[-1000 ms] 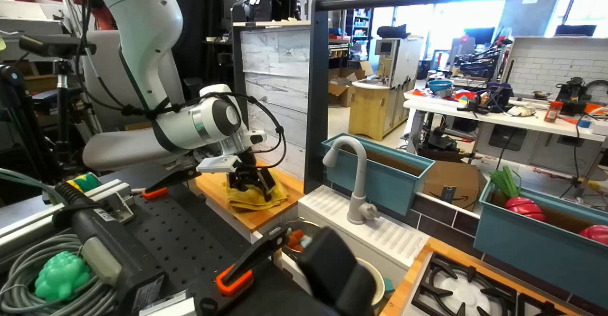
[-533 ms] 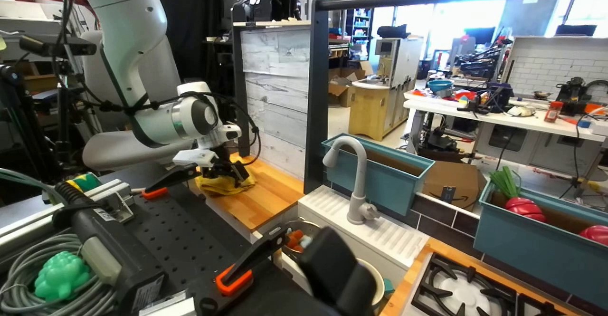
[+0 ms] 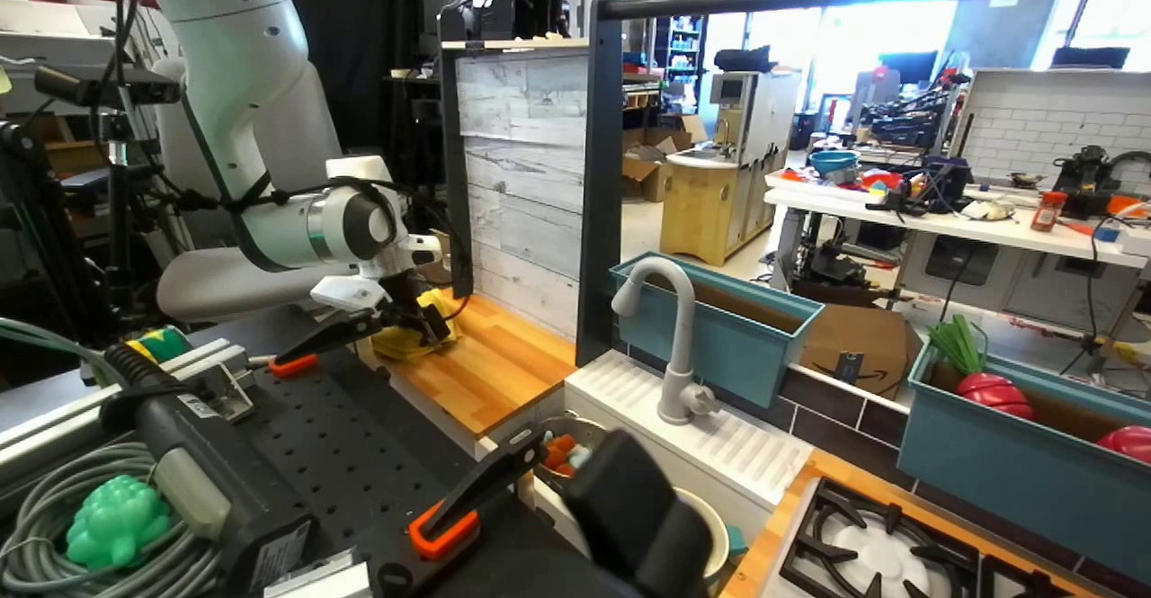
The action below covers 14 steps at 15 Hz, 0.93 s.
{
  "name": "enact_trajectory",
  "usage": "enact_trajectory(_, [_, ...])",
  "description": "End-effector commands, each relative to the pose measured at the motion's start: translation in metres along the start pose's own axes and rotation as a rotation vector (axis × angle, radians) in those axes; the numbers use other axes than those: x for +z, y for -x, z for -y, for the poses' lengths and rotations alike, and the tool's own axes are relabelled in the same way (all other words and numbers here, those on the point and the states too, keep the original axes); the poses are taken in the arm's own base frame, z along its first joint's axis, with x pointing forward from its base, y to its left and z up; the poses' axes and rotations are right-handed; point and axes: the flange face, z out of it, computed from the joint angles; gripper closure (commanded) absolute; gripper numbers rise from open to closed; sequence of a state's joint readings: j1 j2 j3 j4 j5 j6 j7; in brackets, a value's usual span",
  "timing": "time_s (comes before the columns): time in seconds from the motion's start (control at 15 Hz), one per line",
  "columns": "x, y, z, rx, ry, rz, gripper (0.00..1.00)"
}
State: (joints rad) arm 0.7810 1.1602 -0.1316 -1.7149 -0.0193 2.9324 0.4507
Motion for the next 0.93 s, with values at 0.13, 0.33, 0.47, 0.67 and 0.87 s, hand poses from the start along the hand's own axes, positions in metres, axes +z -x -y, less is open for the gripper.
enact_trajectory(0.13, [0.036, 0.022, -0.117, 0.261, 0.086, 0.049, 0.00])
enact_trajectory(0.33, [0.047, 0.017, -0.135, 0.251, 0.104, 0.049, 0.00])
enact_trajectory(0.47, [0.052, 0.015, -0.099, 0.188, 0.061, 0.044, 0.00])
enact_trajectory(0.67, [0.042, 0.010, -0.046, 0.073, -0.007, 0.026, 0.00])
enact_trajectory(0.87, [0.034, 0.006, 0.015, -0.030, -0.047, 0.009, 0.00])
